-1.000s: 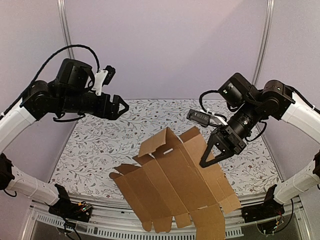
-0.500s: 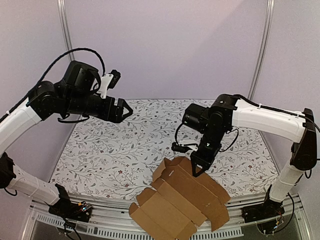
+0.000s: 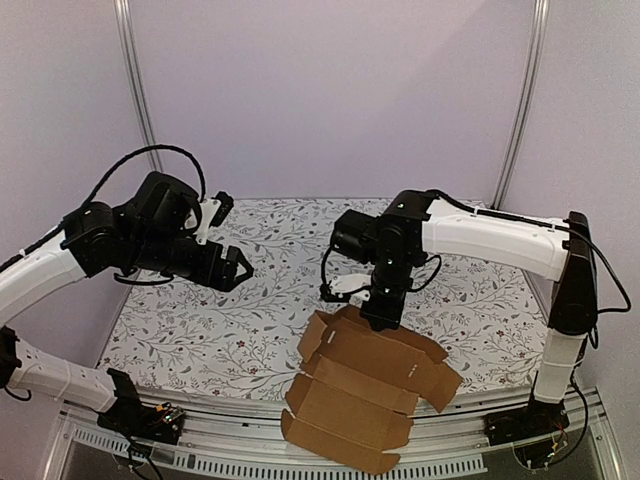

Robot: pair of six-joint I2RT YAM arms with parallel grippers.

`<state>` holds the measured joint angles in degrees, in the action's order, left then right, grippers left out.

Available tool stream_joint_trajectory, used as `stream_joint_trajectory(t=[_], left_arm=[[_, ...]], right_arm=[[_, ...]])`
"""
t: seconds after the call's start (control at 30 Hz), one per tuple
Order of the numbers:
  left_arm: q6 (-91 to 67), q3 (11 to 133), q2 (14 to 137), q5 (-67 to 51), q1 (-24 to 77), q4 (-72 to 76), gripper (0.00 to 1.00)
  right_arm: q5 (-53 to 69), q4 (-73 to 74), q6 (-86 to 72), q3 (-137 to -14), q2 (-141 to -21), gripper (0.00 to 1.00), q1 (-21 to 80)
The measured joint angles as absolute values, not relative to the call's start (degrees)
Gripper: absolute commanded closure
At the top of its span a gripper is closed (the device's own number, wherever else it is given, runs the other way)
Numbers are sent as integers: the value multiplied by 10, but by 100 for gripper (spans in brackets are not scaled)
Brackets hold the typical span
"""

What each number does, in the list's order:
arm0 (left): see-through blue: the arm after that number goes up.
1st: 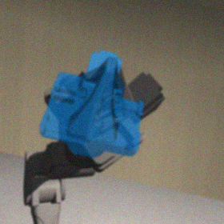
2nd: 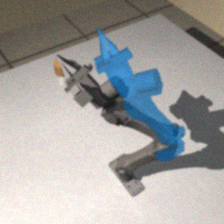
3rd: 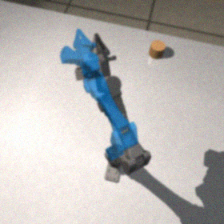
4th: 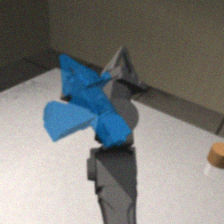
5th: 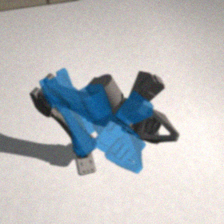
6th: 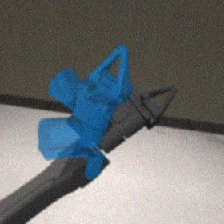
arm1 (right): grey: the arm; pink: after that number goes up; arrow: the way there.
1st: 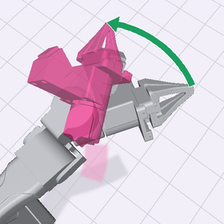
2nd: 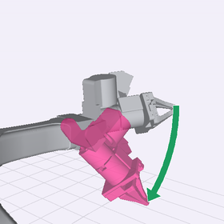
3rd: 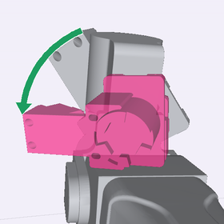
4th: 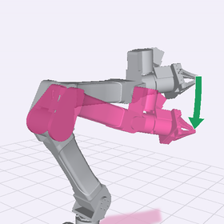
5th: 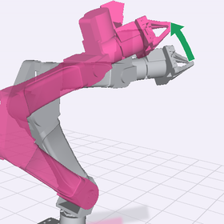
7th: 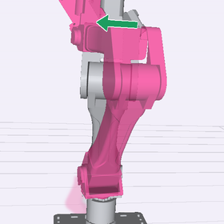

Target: Fold the paper box

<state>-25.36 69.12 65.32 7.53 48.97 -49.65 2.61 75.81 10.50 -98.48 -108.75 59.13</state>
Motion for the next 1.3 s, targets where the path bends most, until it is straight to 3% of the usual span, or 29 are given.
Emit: stream_joint_trajectory(t=[0.53, 1.03, 1.3], left_arm=[[-276, 579, 624, 23, 490, -416, 12], [-268, 516, 679, -104, 493, -279, 13], [-268, 505, 664, -102, 509, -272, 12]], right_arm=[[23, 756, 256, -1085, -1144, 100, 594], [52, 769, 268, -1143, -1184, 100, 592], [68, 771, 230, -1188, -1222, 100, 573]])
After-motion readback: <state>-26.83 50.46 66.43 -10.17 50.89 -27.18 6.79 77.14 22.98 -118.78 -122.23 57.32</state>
